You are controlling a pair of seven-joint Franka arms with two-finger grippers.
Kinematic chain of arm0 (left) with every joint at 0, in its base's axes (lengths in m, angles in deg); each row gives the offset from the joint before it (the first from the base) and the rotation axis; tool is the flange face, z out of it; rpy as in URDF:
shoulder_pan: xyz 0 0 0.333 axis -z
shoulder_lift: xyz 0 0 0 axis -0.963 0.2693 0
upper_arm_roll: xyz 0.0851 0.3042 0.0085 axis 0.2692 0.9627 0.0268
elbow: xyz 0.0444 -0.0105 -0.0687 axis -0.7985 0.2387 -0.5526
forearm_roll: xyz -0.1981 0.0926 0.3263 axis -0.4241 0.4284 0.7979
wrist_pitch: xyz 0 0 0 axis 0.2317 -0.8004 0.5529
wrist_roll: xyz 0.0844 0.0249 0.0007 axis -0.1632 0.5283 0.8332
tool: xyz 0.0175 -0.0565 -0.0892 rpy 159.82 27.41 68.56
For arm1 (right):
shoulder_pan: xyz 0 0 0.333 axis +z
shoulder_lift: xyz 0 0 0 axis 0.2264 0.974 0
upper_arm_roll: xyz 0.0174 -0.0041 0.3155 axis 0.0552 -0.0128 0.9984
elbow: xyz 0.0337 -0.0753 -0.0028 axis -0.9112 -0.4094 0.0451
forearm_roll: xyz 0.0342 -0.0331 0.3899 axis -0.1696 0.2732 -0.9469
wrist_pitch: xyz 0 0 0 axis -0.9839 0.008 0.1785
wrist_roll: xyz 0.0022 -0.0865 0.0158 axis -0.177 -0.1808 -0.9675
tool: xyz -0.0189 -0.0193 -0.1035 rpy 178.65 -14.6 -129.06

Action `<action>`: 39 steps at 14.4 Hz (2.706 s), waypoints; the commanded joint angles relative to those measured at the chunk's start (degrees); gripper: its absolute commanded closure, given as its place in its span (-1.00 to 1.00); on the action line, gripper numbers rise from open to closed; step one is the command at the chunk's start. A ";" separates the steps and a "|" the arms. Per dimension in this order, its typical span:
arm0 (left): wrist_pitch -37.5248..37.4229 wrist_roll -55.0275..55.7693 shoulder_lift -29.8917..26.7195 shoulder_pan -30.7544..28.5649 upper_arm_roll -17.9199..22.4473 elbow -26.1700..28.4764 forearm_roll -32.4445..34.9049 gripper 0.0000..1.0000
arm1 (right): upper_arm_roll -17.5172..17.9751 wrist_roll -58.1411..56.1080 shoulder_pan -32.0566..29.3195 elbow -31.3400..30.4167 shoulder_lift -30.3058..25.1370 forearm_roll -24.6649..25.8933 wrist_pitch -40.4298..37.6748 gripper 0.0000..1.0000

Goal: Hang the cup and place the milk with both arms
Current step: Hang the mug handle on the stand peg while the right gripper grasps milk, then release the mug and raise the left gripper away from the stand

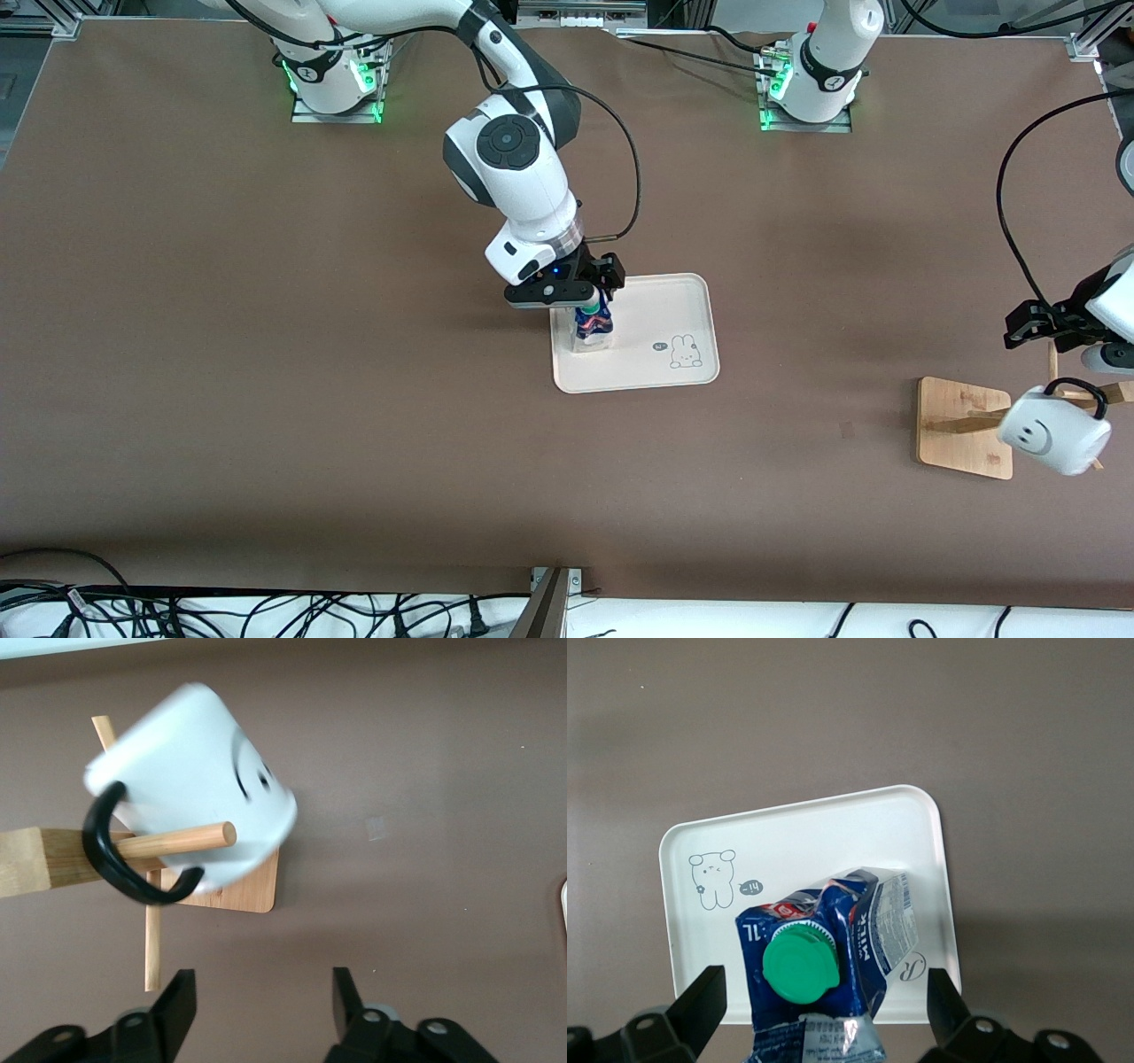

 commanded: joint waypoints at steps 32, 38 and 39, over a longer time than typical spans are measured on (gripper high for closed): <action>-20.02 18.24 -13.45 -3.87 -15.80 -0.44 2.92 -1.00 | -0.51 -5.97 2.31 2.92 2.27 3.08 0.26 0.58; -20.02 18.77 -13.46 -3.96 -15.36 -1.75 2.22 -1.00 | -4.27 -6.23 2.05 3.19 -3.95 3.61 -9.27 0.58; -20.11 18.77 -13.46 -3.96 -15.36 -1.76 2.22 -1.00 | -6.47 -6.59 1.87 4.06 -5.44 3.52 -14.71 0.58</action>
